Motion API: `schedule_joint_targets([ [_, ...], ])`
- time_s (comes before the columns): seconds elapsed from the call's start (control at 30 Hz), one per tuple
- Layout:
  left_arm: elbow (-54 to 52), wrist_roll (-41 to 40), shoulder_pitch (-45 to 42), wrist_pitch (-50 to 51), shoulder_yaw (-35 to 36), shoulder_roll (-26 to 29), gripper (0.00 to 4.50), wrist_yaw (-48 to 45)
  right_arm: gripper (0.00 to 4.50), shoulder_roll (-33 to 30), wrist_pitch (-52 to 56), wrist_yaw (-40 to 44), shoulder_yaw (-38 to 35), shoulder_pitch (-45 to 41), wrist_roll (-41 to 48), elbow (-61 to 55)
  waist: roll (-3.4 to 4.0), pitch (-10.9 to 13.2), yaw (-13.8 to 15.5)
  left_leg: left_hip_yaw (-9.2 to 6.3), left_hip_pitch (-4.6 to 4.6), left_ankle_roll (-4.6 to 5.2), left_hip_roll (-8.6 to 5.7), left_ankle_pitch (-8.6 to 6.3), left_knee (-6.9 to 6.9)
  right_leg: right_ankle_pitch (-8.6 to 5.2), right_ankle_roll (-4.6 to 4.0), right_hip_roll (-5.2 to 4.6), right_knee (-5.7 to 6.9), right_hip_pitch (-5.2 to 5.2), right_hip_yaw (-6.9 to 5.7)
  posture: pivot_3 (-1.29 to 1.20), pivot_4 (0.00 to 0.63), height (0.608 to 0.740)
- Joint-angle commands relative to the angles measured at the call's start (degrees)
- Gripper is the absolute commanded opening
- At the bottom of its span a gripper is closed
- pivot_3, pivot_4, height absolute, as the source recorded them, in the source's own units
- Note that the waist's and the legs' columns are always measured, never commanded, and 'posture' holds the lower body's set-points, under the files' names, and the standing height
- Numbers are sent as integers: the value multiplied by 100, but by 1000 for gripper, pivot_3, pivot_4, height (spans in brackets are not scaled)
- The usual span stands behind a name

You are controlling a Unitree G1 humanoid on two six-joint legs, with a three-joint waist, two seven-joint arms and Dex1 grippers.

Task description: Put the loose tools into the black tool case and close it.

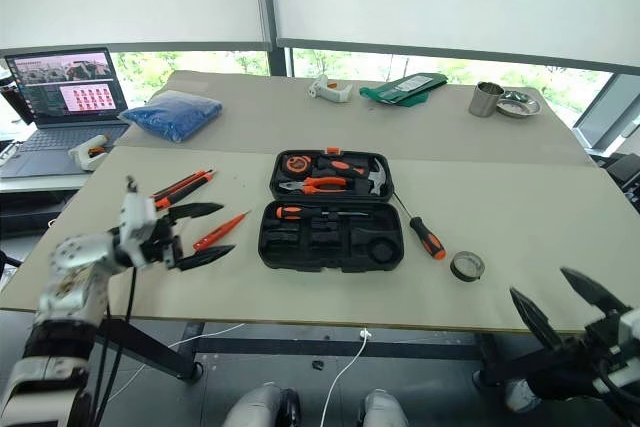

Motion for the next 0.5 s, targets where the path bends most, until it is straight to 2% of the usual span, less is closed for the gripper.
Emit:
schedule_joint_targets([
  [0.03, -323, -220, 497, -13, 334, 208, 4452, 44, 4500, 35, -502, -158, -250, 69, -261, 192, 12, -1, -4, 0, 4, 0, -1, -2, -1, 0, 0, -5, -1, 2, 1, 0, 150, 740],
  [0.23, -867, -596, 760, 417, 459, 142, 4452, 340, 4500, -222, -195, -432, -57, -238, -224, 35, 29, 4, 11, 0, 6, -2, -9, -4, -20, -1, 1, -35, -4, -3, 4, 0, 150, 740],
  [0.33, -1099, -698, 667, 588, 337, 59, 4452, 419, 4500, -669, 422, -473, 174, -737, 30, -228, 50, 3, -10, 3, 8, 0, -14, -4, -22, -1, 1, -39, -5, -3, 6, 0, 150, 740],
  [0.5, -1466, -815, 423, 807, 119, -153, 4452, 559, 4500, -1790, 2345, -1124, 905, -1932, -71, -351, 57, 5, -22, 9, 19, 0, -16, -2, -24, 0, 0, -32, -2, -1, 0, 0, 150, 740],
])
